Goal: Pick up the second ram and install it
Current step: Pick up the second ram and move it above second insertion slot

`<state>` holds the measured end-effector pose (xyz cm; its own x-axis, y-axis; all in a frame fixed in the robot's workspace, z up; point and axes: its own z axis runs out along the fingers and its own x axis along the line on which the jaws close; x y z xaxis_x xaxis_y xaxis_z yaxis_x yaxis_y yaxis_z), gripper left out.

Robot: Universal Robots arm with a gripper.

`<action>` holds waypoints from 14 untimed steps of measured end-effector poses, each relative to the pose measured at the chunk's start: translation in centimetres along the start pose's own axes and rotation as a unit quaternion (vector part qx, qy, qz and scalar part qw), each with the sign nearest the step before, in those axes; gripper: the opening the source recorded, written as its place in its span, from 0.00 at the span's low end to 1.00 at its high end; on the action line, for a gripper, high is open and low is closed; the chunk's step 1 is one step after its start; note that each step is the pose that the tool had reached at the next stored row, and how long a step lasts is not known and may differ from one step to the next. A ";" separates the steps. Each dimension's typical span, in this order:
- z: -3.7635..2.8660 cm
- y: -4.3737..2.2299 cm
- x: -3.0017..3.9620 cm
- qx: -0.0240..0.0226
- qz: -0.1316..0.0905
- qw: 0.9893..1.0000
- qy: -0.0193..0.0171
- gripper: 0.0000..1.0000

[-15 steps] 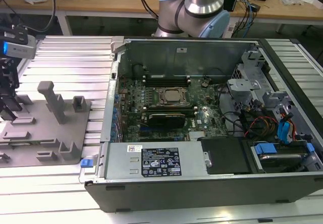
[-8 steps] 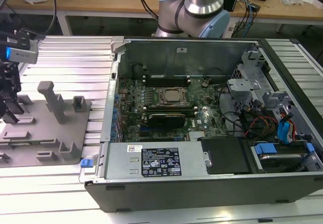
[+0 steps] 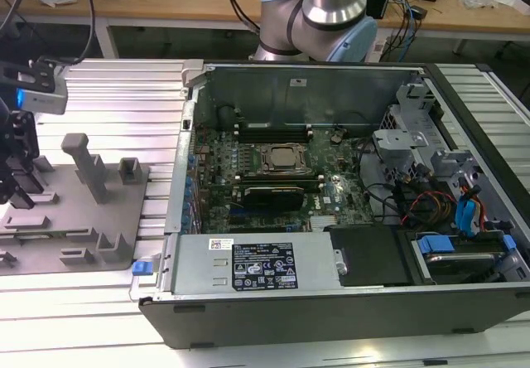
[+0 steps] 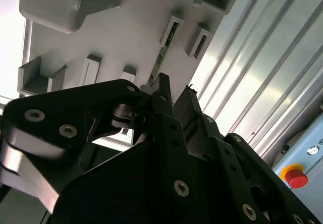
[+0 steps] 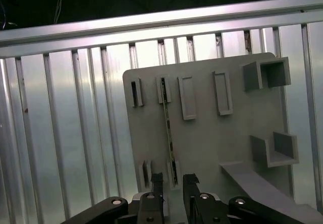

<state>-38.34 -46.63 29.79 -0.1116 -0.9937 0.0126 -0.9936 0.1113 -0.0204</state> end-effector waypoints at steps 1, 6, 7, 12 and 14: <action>0.16 0.00 0.00 0.000 0.000 1.000 0.000 0.30; 0.71 0.01 0.00 0.000 -0.001 1.000 0.000 0.30; 0.92 0.02 -0.01 0.000 -0.001 1.000 0.000 0.30; 1.49 0.03 -0.01 0.000 -0.002 1.000 0.000 0.30; 1.75 0.03 -0.01 0.000 -0.003 1.000 0.000 0.30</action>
<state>-38.34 -46.65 28.04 -0.1066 -0.9942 0.0126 -0.9941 0.1063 -0.0204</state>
